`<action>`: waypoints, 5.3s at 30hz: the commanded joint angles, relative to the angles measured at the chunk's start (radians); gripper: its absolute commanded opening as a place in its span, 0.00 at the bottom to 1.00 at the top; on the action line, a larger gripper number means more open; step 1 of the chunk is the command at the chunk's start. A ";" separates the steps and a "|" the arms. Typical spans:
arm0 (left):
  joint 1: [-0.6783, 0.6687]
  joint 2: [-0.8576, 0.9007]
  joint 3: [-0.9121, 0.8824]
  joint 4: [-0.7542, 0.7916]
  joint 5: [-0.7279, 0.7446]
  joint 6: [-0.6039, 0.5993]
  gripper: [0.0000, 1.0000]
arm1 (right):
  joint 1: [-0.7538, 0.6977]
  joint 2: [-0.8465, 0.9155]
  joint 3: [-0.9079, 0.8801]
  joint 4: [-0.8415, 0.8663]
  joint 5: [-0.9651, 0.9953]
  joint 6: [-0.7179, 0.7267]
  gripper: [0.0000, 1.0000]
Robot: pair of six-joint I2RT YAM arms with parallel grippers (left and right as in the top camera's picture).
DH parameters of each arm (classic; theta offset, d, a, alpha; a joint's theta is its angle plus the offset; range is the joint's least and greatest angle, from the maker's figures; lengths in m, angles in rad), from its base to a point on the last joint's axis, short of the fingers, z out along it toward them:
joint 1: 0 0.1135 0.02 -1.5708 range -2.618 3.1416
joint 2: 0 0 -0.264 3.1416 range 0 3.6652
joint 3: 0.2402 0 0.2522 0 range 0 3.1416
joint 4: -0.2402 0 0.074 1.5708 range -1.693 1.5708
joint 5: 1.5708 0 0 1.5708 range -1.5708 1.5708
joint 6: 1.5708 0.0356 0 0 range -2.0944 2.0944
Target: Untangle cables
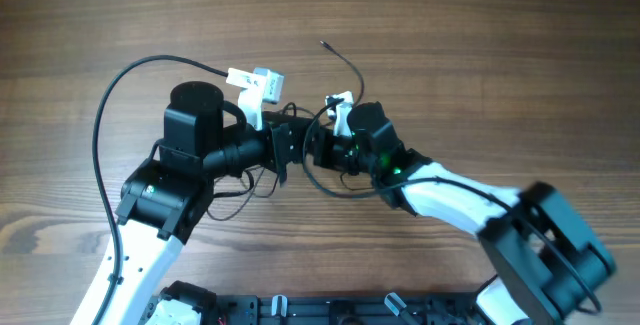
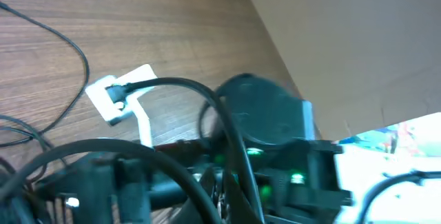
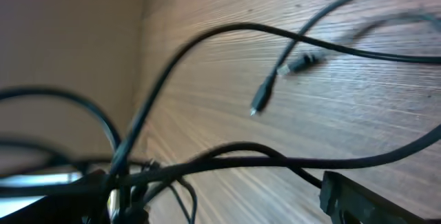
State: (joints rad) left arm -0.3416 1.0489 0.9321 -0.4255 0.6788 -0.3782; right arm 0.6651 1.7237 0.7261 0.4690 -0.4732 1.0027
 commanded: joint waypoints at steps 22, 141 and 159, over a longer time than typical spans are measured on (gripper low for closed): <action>0.499 -0.314 0.013 0.045 0.072 0.023 0.04 | -0.657 0.086 0.000 -0.220 -0.021 -0.229 0.99; 0.859 0.132 0.013 0.632 -0.422 -0.002 0.04 | -0.791 -0.035 0.129 -0.594 0.054 -0.667 0.38; 0.882 0.769 0.357 0.760 -0.525 0.024 0.04 | -0.662 -0.150 0.129 -0.753 0.093 -0.610 1.00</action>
State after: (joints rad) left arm 0.5407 1.6932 1.2835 0.3798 0.1005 -0.3767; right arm -0.0399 1.5929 0.8425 -0.2764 -0.3813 0.3706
